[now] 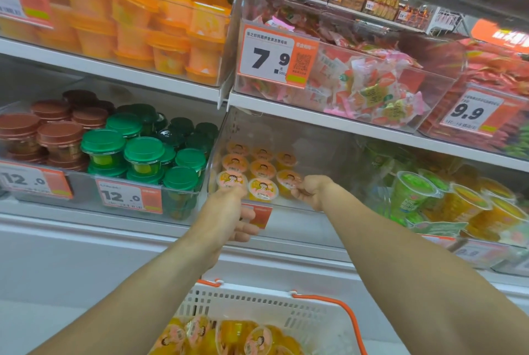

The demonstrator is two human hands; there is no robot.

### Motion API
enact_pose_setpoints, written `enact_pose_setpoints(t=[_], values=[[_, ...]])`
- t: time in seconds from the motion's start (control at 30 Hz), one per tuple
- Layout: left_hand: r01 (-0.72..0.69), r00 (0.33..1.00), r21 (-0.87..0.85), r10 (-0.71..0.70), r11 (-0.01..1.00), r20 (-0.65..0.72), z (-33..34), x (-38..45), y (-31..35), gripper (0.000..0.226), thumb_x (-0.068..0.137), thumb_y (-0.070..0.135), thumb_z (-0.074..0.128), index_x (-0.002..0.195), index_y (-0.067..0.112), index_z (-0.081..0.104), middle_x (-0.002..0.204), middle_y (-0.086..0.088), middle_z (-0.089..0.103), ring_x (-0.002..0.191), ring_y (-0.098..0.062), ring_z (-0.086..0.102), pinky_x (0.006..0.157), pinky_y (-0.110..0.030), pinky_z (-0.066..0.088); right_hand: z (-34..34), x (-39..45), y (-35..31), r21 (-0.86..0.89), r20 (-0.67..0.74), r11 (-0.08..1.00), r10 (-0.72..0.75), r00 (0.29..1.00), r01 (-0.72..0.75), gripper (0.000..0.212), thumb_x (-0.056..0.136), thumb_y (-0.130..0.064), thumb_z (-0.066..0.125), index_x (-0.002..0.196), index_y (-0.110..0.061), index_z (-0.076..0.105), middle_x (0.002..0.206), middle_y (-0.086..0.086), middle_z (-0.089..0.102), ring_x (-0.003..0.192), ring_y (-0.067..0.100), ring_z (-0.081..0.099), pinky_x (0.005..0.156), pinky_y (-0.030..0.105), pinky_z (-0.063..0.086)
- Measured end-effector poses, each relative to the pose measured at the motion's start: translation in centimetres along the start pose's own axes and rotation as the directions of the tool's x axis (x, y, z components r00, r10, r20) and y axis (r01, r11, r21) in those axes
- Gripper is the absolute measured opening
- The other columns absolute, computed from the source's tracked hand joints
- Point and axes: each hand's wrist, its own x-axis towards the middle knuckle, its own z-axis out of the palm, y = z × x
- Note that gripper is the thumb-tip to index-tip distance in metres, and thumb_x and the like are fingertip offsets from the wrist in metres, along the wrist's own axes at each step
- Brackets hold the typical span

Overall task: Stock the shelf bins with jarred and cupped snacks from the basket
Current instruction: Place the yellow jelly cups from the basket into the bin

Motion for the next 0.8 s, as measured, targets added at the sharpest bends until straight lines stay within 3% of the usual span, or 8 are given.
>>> enact_pose_setpoints(t=[0.17,0.47,0.53,0.6,0.67,0.7,0.8], values=[[-0.002,1.0,0.011,0.002,1.0,-0.007,-0.2,0.6,-0.2,0.028,0.105,0.029,0.042,0.125,0.013,0.053,0.098,-0.017,0.07,0.077,-0.029,0.07,0.059,-0.032,0.054,0.7,1.2,-0.2,-0.001,-0.09,1.0,0.004,0.996,-0.004,0.035,0.097,0.008,0.052,0.131,0.004,0.055,0.127,0.017,0.06,0.068,0.016,0.056,0.035,0.016,0.044],[-0.013,1.0,-0.005,0.013,1.0,-0.012,-0.2,1.1,-0.7,0.025,0.104,0.029,0.044,0.121,0.014,0.054,0.094,-0.017,0.072,0.073,-0.026,0.068,0.054,-0.03,0.051,0.7,1.0,-0.5,-0.046,-0.13,0.999,-0.01,0.991,0.004,0.032,0.094,0.006,0.058,0.126,0.002,0.059,0.124,0.016,0.063,0.068,0.016,0.059,0.036,0.018,0.046],[-0.072,0.996,-0.007,0.072,0.997,-0.047,-0.2,1.2,-0.9,0.019,0.104,0.027,0.045,0.117,0.017,0.055,0.088,-0.014,0.072,0.065,-0.024,0.065,0.053,-0.03,0.049,0.4,-0.2,-0.8,-0.11,-0.146,0.994,-0.032,0.989,0.016,0.03,0.095,-0.002,0.059,0.125,0.0,0.06,0.116,0.013,0.067,0.065,0.016,0.061,0.042,0.022,0.051],[-0.236,0.962,0.036,0.239,0.971,-0.136,-0.1,1.1,-1.4,0.01,0.102,0.023,0.048,0.104,0.019,0.056,0.071,-0.005,0.066,0.059,-0.022,0.056,0.056,-0.034,0.043,-0.1,-2.5,-1.6,-0.302,-0.162,0.95,-0.131,0.978,0.078,0.031,0.094,-0.012,0.06,0.122,-0.001,0.06,0.1,0.012,0.07,0.062,0.018,0.063,0.053,0.029,0.055],[-0.415,0.887,0.117,0.43,0.902,-0.171,0.1,0.8,-1.7,0.012,0.098,0.019,0.051,0.087,0.017,0.055,0.057,0.004,0.054,0.057,-0.017,0.047,0.058,-0.034,0.038,-0.8,-5.8,-2.6,-0.508,-0.176,0.833,-0.349,0.92,0.219,0.027,0.091,-0.015,0.06,0.112,0.0,0.061,0.093,0.011,0.068,0.068,0.021,0.06,0.058,0.029,0.048],[-0.466,0.862,0.156,0.487,0.871,-0.142,0.3,0.7,-2.0,0.018,0.097,0.018,0.052,0.08,0.015,0.054,0.054,0.007,0.049,0.055,-0.015,0.043,0.058,-0.033,0.036,-1.1,-7.7,-2.9,-0.542,-0.169,0.768,-0.497,0.851,0.341,0.022,0.09,-0.016,0.061,0.108,-0.003,0.062,0.091,0.007,0.066,0.071,0.02,0.059,0.061,0.029,0.045],[-0.459,0.876,0.319,0.482,0.829,0.009,0.9,1.0,-3.3,0.031,0.096,0.017,0.049,0.066,0.009,0.053,0.052,0.003,0.046,0.054,-0.016,0.041,0.057,-0.036,0.035,-1.0,-15.0,-1.1,-0.347,-0.129,0.569,-0.816,0.563,0.745,0.008,0.092,-0.011,0.06,0.094,-0.017,0.063,0.077,-0.003,0.064,0.065,0.008,0.057,0.061,0.021,0.046]])
